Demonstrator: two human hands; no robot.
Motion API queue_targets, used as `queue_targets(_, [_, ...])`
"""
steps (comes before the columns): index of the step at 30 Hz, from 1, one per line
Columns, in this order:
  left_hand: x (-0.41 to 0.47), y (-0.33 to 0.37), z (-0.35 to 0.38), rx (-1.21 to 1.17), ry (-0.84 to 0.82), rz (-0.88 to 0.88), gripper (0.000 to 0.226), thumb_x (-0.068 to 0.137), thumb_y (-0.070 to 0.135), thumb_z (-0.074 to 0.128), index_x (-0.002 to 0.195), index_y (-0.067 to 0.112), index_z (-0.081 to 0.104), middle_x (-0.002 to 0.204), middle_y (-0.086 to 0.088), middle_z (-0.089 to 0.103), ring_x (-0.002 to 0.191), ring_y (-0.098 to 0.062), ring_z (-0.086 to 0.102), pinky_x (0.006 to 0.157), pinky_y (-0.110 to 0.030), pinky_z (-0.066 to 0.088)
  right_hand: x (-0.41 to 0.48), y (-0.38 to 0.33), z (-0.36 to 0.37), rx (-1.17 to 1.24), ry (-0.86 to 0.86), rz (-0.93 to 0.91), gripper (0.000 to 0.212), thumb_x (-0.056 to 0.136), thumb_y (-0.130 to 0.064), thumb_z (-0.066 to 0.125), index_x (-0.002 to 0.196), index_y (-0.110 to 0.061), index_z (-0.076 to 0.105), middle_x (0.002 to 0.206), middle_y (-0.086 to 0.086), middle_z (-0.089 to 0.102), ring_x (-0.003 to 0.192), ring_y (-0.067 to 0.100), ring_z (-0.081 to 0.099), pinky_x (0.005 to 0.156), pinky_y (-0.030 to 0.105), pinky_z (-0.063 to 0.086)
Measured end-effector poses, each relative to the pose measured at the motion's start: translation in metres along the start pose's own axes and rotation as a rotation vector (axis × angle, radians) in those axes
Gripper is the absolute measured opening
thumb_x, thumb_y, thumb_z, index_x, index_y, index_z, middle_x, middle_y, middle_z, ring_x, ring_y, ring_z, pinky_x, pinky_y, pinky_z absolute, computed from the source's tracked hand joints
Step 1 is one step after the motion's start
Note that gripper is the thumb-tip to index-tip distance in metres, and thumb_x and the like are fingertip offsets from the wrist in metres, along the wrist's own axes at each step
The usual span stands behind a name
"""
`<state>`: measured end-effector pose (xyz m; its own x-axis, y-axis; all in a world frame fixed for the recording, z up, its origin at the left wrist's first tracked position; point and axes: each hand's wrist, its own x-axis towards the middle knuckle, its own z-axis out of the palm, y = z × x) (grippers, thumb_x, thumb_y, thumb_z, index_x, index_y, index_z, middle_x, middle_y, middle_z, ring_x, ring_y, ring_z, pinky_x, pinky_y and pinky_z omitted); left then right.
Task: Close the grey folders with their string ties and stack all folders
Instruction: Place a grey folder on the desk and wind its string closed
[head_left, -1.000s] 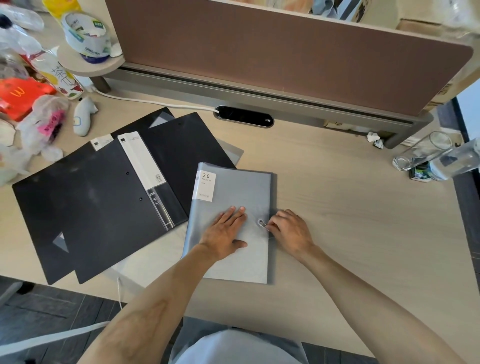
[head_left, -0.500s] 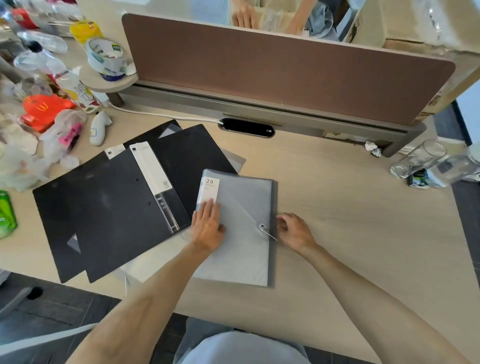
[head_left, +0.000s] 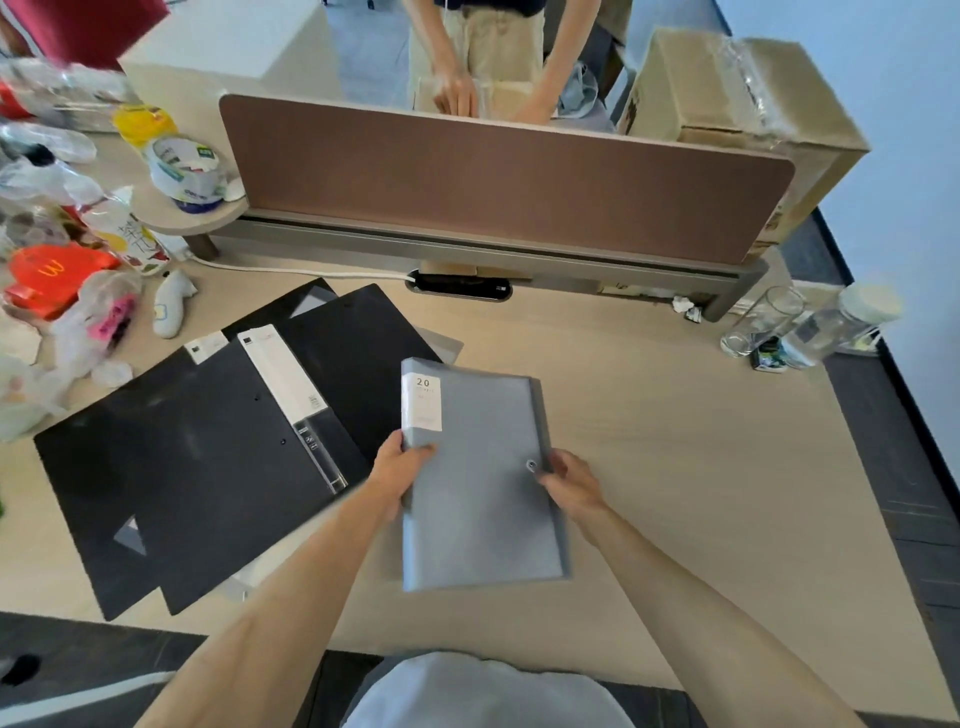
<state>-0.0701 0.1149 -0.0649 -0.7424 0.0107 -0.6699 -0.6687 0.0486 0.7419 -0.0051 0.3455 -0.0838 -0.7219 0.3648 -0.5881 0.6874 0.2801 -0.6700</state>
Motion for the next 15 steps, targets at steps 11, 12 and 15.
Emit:
queue_targets(11, [0.002, 0.008, 0.085, -0.127, -0.441, -0.017, 0.048, 0.081, 0.011, 0.072, 0.124, 0.017, 0.053, 0.117, -0.008, 0.069, 0.105, -0.028, 0.066, 0.087, -0.042, 0.055, -0.013, 0.056, -0.078, 0.269, 0.263, 0.143, 0.055, 0.082, -0.053, 0.06, 0.123, -0.017, 0.056, 0.119, 0.006, 0.064, 0.105, 0.024, 0.059, 0.086, 0.033, 0.045])
queue_targets(12, [0.003, 0.007, 0.099, -0.101, -0.456, -0.021, 0.049, 0.082, 0.012, 0.072, 0.126, 0.018, 0.052, 0.118, -0.008, 0.068, 0.106, -0.027, 0.066, 0.087, -0.042, 0.055, -0.014, 0.06, -0.087, 0.278, 0.283, 0.146, 0.052, 0.083, -0.051, 0.06, 0.121, -0.016, 0.057, 0.116, 0.007, 0.064, 0.101, 0.023, 0.06, 0.08, 0.031, 0.044])
queue_targets(15, [0.002, 0.005, 0.152, 0.049, -0.448, -0.018, 0.039, 0.086, 0.018, 0.068, 0.12, 0.023, 0.051, 0.12, -0.003, 0.067, 0.098, -0.02, 0.067, 0.082, -0.04, 0.056, -0.017, 0.073, -0.127, 0.346, 0.368, 0.167, 0.042, 0.086, -0.04, 0.062, 0.116, -0.01, 0.056, 0.112, 0.01, 0.064, 0.089, 0.017, 0.057, 0.066, 0.027, 0.041])
